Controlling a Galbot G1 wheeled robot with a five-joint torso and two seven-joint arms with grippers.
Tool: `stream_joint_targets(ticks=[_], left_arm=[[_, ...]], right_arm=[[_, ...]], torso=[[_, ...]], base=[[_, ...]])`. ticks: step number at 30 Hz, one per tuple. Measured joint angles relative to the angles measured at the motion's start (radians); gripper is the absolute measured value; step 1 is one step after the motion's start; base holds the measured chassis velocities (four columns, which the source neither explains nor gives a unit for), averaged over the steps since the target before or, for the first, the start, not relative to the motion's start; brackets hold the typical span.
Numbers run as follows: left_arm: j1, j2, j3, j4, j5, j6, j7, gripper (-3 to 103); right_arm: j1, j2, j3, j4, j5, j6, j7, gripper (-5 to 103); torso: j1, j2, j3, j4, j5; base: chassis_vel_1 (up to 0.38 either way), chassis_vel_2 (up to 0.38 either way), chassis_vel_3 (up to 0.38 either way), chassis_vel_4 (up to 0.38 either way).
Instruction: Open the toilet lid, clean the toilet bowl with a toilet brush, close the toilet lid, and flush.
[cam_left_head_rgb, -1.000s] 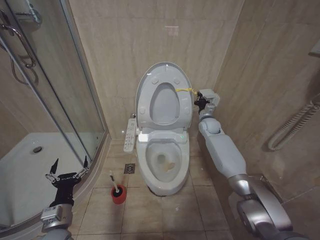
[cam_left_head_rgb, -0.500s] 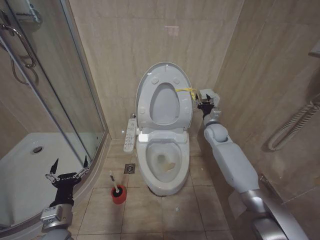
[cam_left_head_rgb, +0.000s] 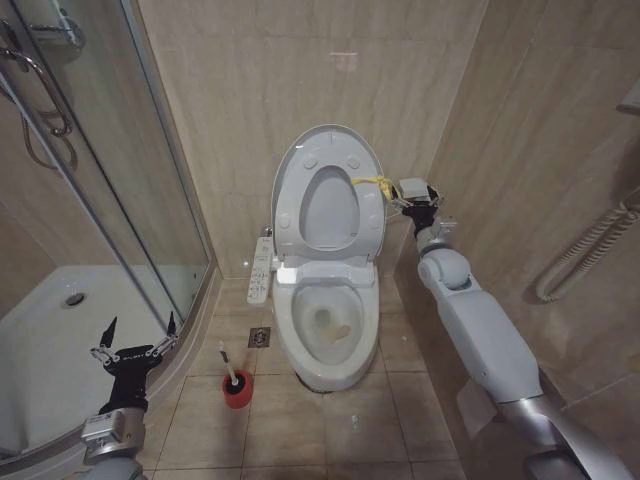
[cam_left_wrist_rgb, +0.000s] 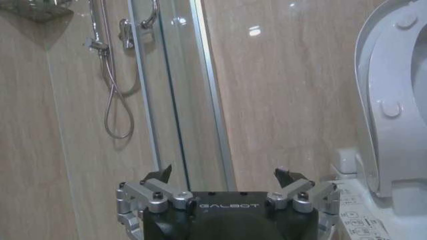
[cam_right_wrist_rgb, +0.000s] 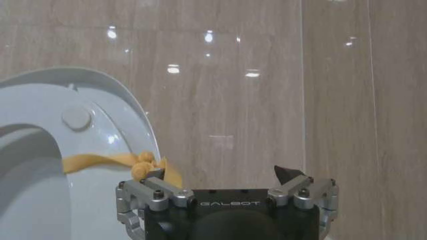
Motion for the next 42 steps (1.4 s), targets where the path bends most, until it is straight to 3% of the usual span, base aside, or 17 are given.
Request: stream_joint_targets(ticks=[15, 32, 42], left_arm=[[0.0, 0.0, 0.0, 0.0, 0.0, 0.0, 0.0, 100], [0.0, 0.0, 0.0, 0.0, 0.0, 0.0, 0.0, 100], [0.0, 0.0, 0.0, 0.0, 0.0, 0.0, 0.0, 100]], right_arm=[[-0.015, -0.004, -0.006, 0.044, 0.013, -0.023, 0.024, 100], [0.071, 0.088, -0.078, -0.055, -0.034, -0.026, 0.045, 100], [0.038, 0.032, -0.056, -0.016, -0.017, -0.023, 0.038, 100]], torso=[[0.0, 0.0, 0.0, -0.0001, 0.0], [0.0, 0.0, 0.0, 0.0004, -0.0002], [0.0, 0.0, 0.0, -0.0003, 0.0]], base=[[0.0, 0.0, 0.0, 0.0], [0.0, 0.0, 0.0, 0.0], [0.0, 0.0, 0.0, 0.0]])
